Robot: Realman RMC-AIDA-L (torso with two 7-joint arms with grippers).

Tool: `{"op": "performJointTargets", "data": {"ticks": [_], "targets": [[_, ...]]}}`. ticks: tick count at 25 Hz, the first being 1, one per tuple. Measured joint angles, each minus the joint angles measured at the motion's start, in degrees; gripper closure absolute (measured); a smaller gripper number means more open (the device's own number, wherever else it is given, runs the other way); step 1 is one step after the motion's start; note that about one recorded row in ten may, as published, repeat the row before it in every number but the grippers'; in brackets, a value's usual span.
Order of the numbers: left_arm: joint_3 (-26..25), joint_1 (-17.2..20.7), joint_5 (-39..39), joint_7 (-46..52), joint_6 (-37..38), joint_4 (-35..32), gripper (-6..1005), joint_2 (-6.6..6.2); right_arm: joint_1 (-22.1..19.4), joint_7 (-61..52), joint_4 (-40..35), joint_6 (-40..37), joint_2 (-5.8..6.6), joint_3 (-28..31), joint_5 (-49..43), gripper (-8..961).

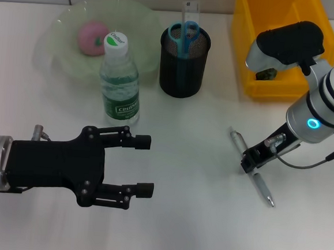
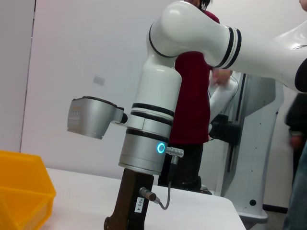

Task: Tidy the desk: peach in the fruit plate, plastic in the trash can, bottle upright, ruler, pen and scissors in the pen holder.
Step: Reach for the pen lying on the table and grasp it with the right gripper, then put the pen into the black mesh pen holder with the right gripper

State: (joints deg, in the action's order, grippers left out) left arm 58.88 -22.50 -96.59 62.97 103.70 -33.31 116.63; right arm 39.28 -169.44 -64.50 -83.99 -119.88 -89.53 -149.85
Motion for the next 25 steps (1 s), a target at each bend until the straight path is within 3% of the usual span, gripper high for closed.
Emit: {"op": "performJointTargets", "data": {"ticks": [11, 13, 18, 25], "targets": [[0.03, 0.29, 0.0, -0.4, 0.18, 0.0, 191, 0.0, -0.09, 0.0, -0.55, 0.47, 0.11, -1.78, -0.42, 842], [0.01, 0.33, 0.0, -0.4, 0.26, 0.0, 191, 0.0, -0.65, 0.01, -2.17, 0.19, 0.3, -1.65, -0.51, 842], [0.0, 0.42, 0.03, -0.4, 0.39, 0.0, 191, -0.07, -3.94, 0.47, -11.38, -1.49, 0.53, -0.15, -0.78, 843], [-0.07, 0.49, 0.29, -0.4, 0.63, 0.0, 191, -0.09, -10.1, 7.68, -27.75, 0.06, 0.34, 10.37, 2.73, 844]]}}
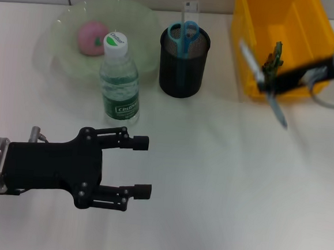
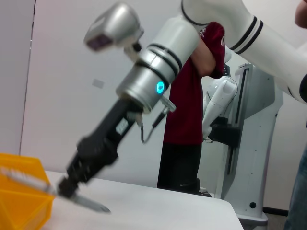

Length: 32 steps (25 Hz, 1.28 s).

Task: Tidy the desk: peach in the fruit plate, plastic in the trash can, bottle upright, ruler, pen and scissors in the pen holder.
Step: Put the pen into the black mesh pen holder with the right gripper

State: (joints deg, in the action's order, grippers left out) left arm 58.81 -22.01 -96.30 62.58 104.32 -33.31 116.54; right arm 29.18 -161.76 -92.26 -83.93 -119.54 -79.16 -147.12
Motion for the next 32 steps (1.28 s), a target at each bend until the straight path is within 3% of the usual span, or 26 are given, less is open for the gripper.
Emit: {"op": "performJointTargets", "data": {"ticks": [4, 7, 11, 14, 16, 21, 26, 32], "targets": [[-0.37, 0.04, 0.06, 0.0, 0.01, 0.1, 191, 0.1, -4.9, 12.79, 0.88, 11.9, 0.14, 5.41, 16.26, 844], [-0.69, 0.04, 0.07, 0.2, 0.01, 0.22, 191, 0.22, -6.64, 27.18, 9.36, 20.73, 0.32, 7.14, 33.73, 844], [-1.27, 0.16, 0.08, 0.55, 0.18, 0.25, 191, 0.43, -3.49, 48.75, 26.93, 24.08, 0.33, 9.6, 55.53, 844], [-2.08, 0.46, 0.08, 0.6, 0.5, 0.37, 191, 0.62, 2.26, 61.66, 42.3, 24.32, 0.45, 10.78, 66.74, 843], [-2.18, 0.51, 0.08, 0.6, 0.52, 0.44, 191, 0.7, 6.3, 68.77, 51.23, 24.38, 0.42, 12.65, 70.72, 843], [-2.19, 0.59, 0.08, 0.58, 0.53, 0.46, 191, 0.84, 13.39, 80.62, 64.56, 27.15, 0.15, 14.88, 75.94, 843], [-2.61, 0.76, 0.07, 0.56, 0.53, 0.45, 191, 1.11, 15.86, 83.19, 68.68, 28.79, -0.05, 14.43, 77.33, 842], [-2.96, 0.83, 0.1, 0.55, 0.71, 0.33, 190, 1.15, 14.86, 83.11, 68.68, 28.44, -0.06, 14.48, 77.46, 842]]}}
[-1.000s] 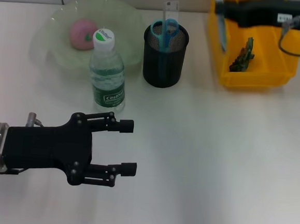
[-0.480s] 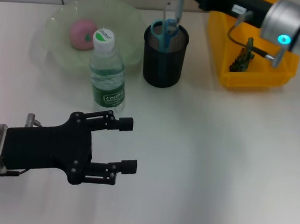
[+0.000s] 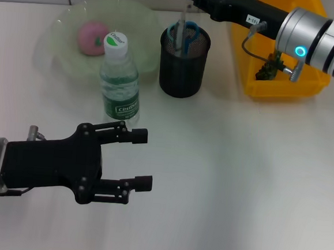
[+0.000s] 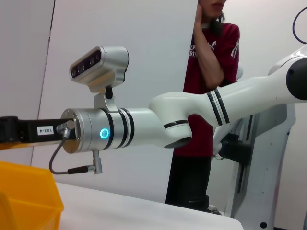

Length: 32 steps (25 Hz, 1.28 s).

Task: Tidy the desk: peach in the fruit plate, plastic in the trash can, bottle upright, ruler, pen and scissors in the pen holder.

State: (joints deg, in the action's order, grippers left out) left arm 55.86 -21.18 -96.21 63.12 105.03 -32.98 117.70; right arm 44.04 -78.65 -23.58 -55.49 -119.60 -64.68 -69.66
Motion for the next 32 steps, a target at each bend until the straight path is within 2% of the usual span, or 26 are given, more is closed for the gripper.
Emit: {"op": "performJointTargets", "data": {"ticks": [4, 8, 12, 13, 14, 16, 19, 22, 23, 28, 32], "targets": [[-0.72, 0.0, 0.03, 0.03, 0.69, -0.11, 190, -0.01, -0.8, -0.13, -0.15, -1.09, 0.08, 0.32, 0.05, 647], [-2.07, 0.08, 0.05, 0.23, 1.66, 0.09, 190, -0.33, -4.36, -0.6, -3.2, -8.02, 0.3, 0.49, 0.07, 452], [-2.23, 0.23, 0.04, 1.35, 2.25, 0.03, 190, -0.82, -13.26, -1.04, -13.79, -22.45, 0.66, 0.31, -4.55, 342], [-2.27, 0.35, -0.07, 2.46, 2.48, -0.25, 190, -1.41, -18.1, -1.85, -18.97, -29.03, 0.71, 0.94, -8.57, 314], [-2.27, 0.35, -0.07, 2.46, 2.48, -0.25, 190, -1.41, -18.1, -1.85, -18.97, -29.03, 0.71, 0.94, -8.57, 288], [-2.21, 0.44, -0.22, 3.04, 2.69, -0.38, 190, -2.04, -22.57, -1.94, -22.0, -35.85, 0.85, 2.78, -11.77, 235], [-1.84, 0.53, -0.54, 3.26, 2.8, -0.41, 190, -2.79, -27.45, 0.51, -21.31, -47.44, 1.16, 10.62, -18.28, 155], [-1.94, 0.45, -3.17, 2.86, 1.91, -0.42, 190, -3.05, -29.5, 7.47, -17.09, -57.72, 1.39, 18.8, -27.6, 150], [-2.1, 0.12, -5.24, 2.52, 1.14, -0.42, 190, -3.02, -30.23, 13.29, -12.71, -61.2, 1.74, 22.59, -32.72, 148], [-2.1, -0.57, -7.94, 2.44, -0.13, -0.47, 186, -2.28, -31.04, 21.23, -6.58, -61.85, 2.13, 24.49, -37.09, 139], [-2.1, -0.65, -8.0, 2.44, -0.1, -0.54, 186, -2.19, -31.08, 21.72, -6.2, -61.26, 2.12, 24.33, -37.61, 136]]}}
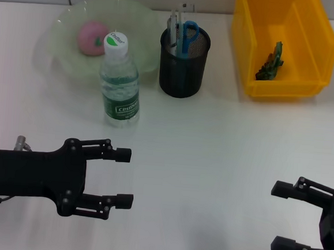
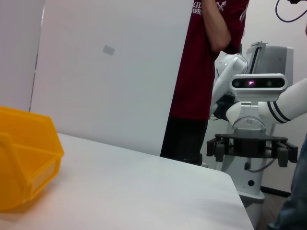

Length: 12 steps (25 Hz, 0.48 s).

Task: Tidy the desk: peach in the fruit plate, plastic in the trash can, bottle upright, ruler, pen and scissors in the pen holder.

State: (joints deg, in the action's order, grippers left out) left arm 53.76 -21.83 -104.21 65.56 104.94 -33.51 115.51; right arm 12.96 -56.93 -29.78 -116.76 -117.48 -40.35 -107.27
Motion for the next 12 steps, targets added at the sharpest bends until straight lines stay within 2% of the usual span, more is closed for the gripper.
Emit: {"op": "performJointTargets", "data": {"ticks": [12], "targets": [[-0.15, -0.05, 0.35, 0.49, 0.51, -0.65, 186, 0.0, 0.44, 0.16, 0.11, 0.42, -0.18, -0.07, -0.43, 136]]}}
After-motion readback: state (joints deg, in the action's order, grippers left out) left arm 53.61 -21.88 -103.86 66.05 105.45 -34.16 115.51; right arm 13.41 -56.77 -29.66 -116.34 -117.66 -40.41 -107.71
